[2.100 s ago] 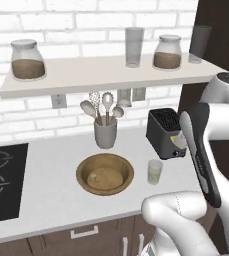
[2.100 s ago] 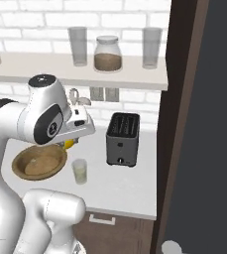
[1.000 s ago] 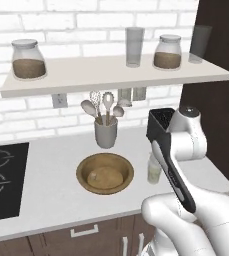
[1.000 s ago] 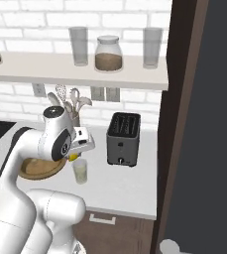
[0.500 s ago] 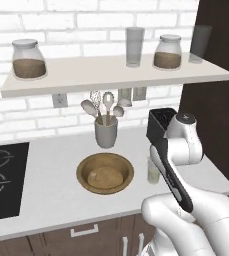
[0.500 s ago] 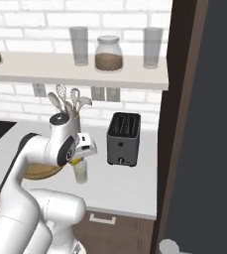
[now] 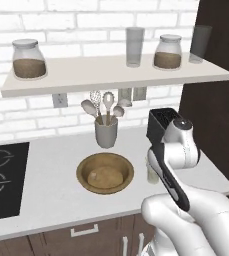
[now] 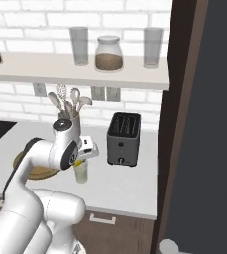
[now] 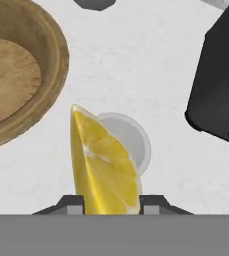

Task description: Grab a lemon wedge from the fridge and one ice cube from the ice bowl, and put them in the glass of lemonade.

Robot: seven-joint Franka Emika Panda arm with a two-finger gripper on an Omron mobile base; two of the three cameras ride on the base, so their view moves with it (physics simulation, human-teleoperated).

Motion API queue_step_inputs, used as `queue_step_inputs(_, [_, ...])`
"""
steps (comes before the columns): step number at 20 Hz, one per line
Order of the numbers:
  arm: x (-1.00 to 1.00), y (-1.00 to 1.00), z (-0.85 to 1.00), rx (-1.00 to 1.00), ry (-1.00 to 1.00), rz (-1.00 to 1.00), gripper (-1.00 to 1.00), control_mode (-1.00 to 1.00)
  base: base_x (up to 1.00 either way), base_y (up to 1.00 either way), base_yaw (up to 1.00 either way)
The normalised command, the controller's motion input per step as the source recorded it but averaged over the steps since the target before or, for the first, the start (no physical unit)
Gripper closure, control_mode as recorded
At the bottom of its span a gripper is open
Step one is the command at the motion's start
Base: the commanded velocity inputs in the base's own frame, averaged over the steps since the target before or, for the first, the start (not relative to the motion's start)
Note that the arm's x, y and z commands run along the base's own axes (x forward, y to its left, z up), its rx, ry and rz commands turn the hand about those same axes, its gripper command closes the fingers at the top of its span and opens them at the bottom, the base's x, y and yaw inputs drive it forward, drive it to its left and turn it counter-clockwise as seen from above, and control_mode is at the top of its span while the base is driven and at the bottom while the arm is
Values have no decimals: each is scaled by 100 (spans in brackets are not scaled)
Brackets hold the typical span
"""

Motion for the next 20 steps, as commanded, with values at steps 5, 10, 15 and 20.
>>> queue_step_inputs(5, [19,-11,-2,0,0,0,100,-100,0,0,0])
queue_step_inputs(10, [-2,-11,-20,0,1,0,100,-100,0,0,0])
queue_step_inputs(15, [0,0,-3,0,0,1,-100,-100,0,0,0])
queue_step_inputs(20, [0,0,0,0,0,0,-100,-100,0,0,0])
